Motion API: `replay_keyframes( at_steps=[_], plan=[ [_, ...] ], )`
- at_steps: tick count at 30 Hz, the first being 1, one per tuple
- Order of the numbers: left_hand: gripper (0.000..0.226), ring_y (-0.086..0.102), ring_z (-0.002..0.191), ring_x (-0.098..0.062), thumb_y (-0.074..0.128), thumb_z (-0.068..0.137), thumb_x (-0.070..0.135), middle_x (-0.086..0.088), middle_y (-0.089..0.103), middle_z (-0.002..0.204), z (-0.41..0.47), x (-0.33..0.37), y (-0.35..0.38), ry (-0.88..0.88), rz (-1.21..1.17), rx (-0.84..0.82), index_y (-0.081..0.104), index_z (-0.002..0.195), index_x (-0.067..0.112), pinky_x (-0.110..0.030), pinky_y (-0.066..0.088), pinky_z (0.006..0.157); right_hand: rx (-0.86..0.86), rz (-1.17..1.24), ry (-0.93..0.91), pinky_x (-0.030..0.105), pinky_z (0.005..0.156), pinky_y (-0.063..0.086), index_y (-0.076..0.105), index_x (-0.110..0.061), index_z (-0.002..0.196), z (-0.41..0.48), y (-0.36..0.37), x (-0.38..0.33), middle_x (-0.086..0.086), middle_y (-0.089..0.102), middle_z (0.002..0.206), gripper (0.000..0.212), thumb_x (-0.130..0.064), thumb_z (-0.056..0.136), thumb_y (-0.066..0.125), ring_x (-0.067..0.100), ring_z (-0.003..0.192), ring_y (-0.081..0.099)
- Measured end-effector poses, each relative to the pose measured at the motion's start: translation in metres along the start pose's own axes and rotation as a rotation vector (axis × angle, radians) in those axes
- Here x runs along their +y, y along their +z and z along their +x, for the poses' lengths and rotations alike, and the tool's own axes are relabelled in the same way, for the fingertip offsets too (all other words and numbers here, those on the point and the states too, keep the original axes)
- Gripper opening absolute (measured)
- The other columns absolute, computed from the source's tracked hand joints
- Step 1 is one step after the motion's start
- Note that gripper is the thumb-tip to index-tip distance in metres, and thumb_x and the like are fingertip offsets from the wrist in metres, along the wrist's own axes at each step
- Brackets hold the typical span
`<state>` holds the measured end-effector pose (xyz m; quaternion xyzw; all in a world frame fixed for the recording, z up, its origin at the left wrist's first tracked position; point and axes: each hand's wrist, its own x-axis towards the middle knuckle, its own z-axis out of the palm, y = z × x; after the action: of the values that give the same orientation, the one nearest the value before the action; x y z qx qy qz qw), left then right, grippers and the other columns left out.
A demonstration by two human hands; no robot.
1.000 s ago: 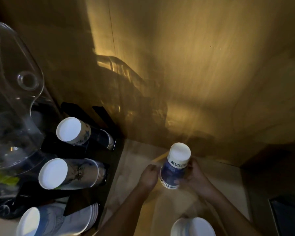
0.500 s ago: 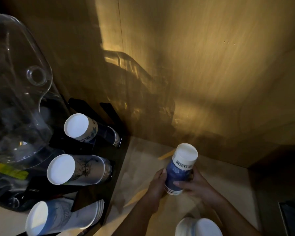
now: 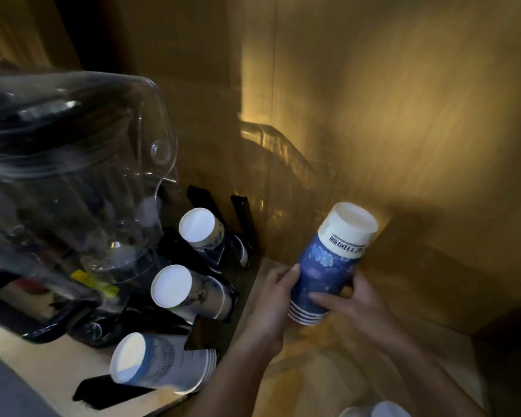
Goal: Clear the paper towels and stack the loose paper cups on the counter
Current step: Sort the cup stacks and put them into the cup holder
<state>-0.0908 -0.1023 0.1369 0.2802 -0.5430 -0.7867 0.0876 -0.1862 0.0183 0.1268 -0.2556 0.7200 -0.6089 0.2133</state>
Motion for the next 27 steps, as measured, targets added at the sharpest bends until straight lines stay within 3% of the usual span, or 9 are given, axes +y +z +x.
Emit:
replay_keyframes(
  at_steps=[4,7,9,12,16,19,21,25,27],
  plan=[
    [0.042,0.067,0.105,-0.025,0.050,0.091,0.045,-0.011,0.069,0.116,-0.030,0.043,-0.011,0.214,0.031,0.041,0.060,0.119,0.015,-0.048,0.051,0.097,0.010,-0.012,-0.209,0.004,0.074,0.045,0.045,-0.050,0.109,0.003,0.013,-0.055,-0.030,0.060,0.108,0.073,-0.047,0.045,0.080,-0.013,0.102,0.053],
    [0.042,0.072,0.092,-0.011,0.044,0.093,0.046,-0.005,0.074,0.103,-0.047,0.067,-0.028,0.303,-0.029,0.065,0.066,0.110,0.014,-0.030,0.059,0.079,-0.016,-0.056,-0.317,0.011,0.078,0.048,0.039,-0.058,0.109,0.007,0.028,-0.087,-0.033,0.056,0.113,0.073,-0.050,0.048,0.079,-0.011,0.105,0.053],
    [0.039,0.072,0.089,-0.009,0.042,0.094,0.045,0.000,0.077,0.096,-0.056,0.083,-0.040,0.325,-0.053,0.073,0.070,0.099,0.017,-0.028,0.058,0.074,-0.027,-0.077,-0.371,0.021,0.090,0.044,0.036,-0.060,0.111,0.012,0.042,-0.103,-0.027,0.053,0.120,0.076,-0.051,0.049,0.079,-0.009,0.109,0.051],
    [0.040,0.070,0.095,-0.015,0.043,0.093,0.046,-0.001,0.075,0.099,-0.059,0.106,-0.059,0.369,-0.054,0.176,0.068,0.100,0.015,-0.032,0.053,0.078,-0.057,-0.137,-0.465,0.029,0.098,0.042,0.032,-0.042,0.125,0.025,0.067,-0.124,-0.012,0.048,0.132,0.088,-0.049,0.053,0.081,-0.001,0.116,0.048],
    [0.047,0.074,0.077,-0.009,0.045,0.090,0.053,-0.001,0.077,0.090,-0.053,0.125,-0.088,0.442,-0.061,0.276,0.066,0.104,0.013,-0.019,0.056,0.055,-0.117,-0.181,-0.490,0.034,0.103,0.036,0.023,-0.035,0.131,0.046,0.101,-0.138,-0.004,0.038,0.143,0.092,-0.045,0.059,0.079,0.009,0.125,0.040],
    [0.053,0.074,0.079,-0.006,0.038,0.089,0.061,0.005,0.079,0.084,-0.046,0.132,-0.107,0.449,0.005,0.286,0.070,0.094,0.019,-0.020,0.052,0.065,-0.138,-0.188,-0.500,0.016,0.093,0.030,0.022,-0.040,0.129,0.063,0.123,-0.137,-0.016,0.037,0.134,0.091,-0.044,0.059,0.079,-0.006,0.116,0.034],
    [0.062,0.073,0.088,-0.010,0.036,0.086,0.067,0.000,0.078,0.094,-0.037,0.132,-0.116,0.415,0.020,0.308,0.075,0.085,0.020,-0.028,0.047,0.081,-0.144,-0.248,-0.473,0.019,0.095,0.029,0.024,-0.038,0.130,0.075,0.133,-0.128,-0.012,0.041,0.134,0.092,-0.037,0.058,0.082,-0.002,0.116,0.035],
    [0.071,0.066,0.109,-0.022,0.051,0.072,0.073,-0.009,0.070,0.118,-0.028,0.125,-0.115,0.393,-0.068,0.226,0.067,0.113,0.018,-0.040,0.048,0.097,-0.260,-0.343,-0.362,0.032,0.104,0.027,0.015,-0.033,0.137,0.089,0.145,-0.099,0.004,0.037,0.142,0.105,-0.037,0.057,0.084,0.019,0.130,0.034],
    [0.054,0.063,0.111,-0.025,0.060,0.080,0.055,-0.005,0.068,0.117,-0.021,0.115,-0.116,0.436,0.092,0.313,0.061,0.120,0.019,-0.036,0.051,0.090,-0.249,-0.314,-0.322,0.023,0.094,0.036,0.023,-0.031,0.135,0.091,0.148,-0.094,-0.002,0.042,0.130,0.097,-0.042,0.058,0.081,0.015,0.122,0.039]
  ],
)
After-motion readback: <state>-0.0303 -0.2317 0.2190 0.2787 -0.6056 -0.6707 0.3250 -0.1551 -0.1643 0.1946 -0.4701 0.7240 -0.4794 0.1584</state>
